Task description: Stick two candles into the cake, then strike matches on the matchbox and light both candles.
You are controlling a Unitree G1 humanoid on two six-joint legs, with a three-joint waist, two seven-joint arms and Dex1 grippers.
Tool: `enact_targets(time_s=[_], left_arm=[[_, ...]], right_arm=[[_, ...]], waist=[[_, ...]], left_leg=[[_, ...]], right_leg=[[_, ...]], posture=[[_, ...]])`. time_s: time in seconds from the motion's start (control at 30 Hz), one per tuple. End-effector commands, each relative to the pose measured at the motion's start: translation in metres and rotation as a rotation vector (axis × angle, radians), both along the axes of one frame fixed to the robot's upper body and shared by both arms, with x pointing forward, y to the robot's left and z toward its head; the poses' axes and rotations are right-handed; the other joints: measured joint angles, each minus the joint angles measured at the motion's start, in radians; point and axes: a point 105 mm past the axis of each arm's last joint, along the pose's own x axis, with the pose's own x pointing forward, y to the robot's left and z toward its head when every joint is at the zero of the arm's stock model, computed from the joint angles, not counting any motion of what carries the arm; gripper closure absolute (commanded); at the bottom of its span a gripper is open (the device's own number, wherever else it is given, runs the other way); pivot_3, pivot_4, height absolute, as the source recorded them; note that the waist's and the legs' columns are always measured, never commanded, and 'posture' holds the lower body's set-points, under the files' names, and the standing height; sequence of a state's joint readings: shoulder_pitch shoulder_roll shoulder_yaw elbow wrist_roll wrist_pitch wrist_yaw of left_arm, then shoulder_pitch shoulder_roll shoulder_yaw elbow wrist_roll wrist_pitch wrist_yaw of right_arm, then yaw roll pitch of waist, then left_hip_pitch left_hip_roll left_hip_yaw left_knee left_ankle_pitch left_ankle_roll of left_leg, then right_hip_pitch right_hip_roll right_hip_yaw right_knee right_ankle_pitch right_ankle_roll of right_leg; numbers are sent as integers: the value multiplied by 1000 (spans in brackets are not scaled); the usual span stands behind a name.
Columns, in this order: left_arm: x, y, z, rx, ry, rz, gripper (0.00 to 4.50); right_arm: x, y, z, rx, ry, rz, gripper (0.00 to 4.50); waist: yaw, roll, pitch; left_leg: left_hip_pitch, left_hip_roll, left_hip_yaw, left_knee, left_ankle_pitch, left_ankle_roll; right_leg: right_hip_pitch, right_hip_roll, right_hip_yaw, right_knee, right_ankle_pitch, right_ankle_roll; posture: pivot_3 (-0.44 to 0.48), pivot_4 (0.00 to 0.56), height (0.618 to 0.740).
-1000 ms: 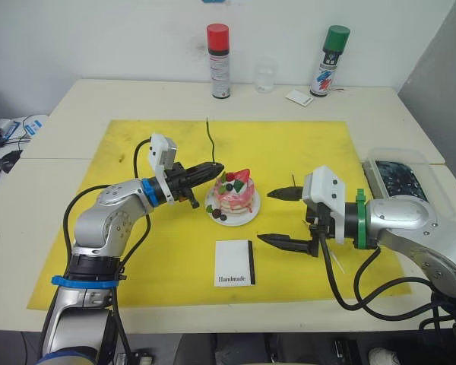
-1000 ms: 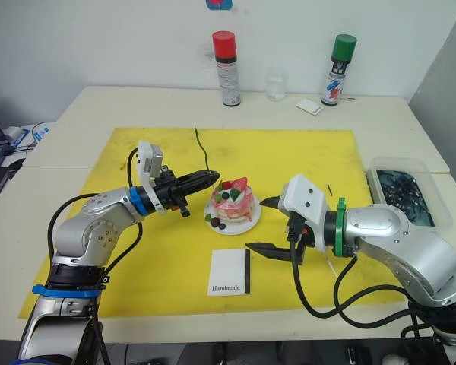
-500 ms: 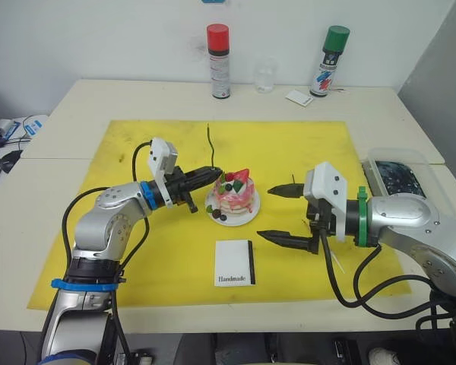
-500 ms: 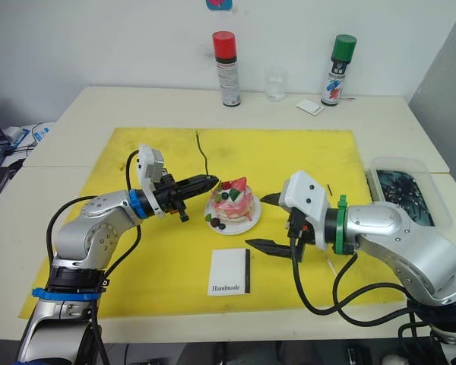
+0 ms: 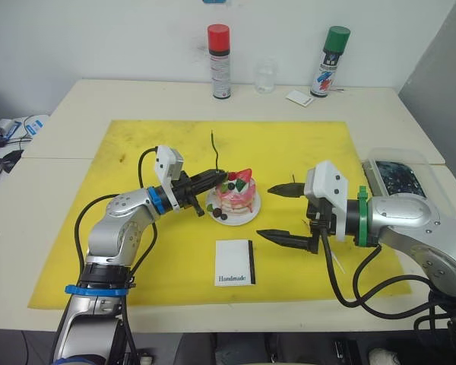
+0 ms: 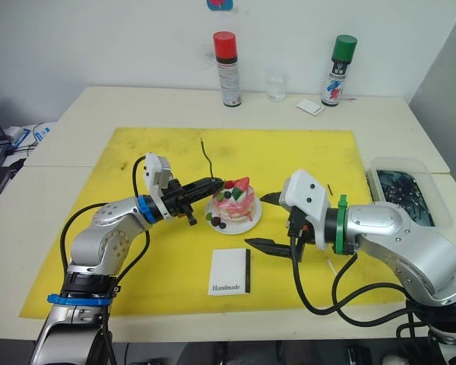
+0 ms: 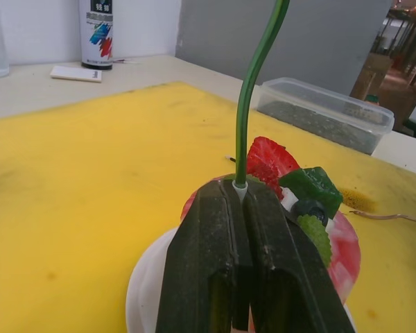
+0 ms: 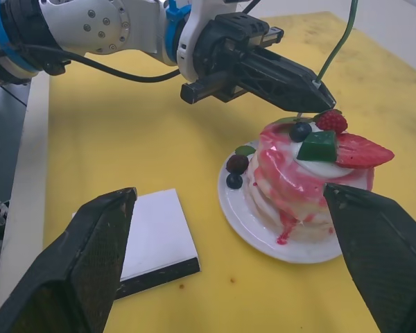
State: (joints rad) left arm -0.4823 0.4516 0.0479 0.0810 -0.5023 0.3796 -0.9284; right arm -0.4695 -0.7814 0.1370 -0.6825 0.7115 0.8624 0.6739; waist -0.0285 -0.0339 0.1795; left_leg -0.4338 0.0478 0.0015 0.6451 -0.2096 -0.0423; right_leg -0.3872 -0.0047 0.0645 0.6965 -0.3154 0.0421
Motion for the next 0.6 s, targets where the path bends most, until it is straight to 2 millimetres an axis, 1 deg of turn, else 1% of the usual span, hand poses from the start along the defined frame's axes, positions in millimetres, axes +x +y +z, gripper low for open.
enact_targets(time_s=[0.03,0.2,0.37,0.6], left_arm=[[-3,2,-2,30,-42,-5,4500],[-8,1,-17,58,-54,-7,4500],[-7,-1,-30,75,-61,15,4500],[-7,-3,-39,85,-58,8,4500]], right_arm=[[-4,1,12,22,-56,9,16],[-4,1,11,28,-56,11,16],[-4,0,9,32,-55,7,16],[-3,-1,7,29,-57,0,16]], waist=[[0,0,0],[0,0,0],[0,0,0],[0,0,-1]], left_leg=[[0,0,0,0,0,0],[0,0,0,0,0,0],[1,0,0,0,0,0],[1,0,0,0,0,0]], right_leg=[[0,0,0,0,0,0],[0,0,0,0,0,0],[1,0,0,0,0,0],[2,0,-1,0,0,0]], posture=[[0,150,740],[0,150,740],[0,150,740],[0,150,740]])
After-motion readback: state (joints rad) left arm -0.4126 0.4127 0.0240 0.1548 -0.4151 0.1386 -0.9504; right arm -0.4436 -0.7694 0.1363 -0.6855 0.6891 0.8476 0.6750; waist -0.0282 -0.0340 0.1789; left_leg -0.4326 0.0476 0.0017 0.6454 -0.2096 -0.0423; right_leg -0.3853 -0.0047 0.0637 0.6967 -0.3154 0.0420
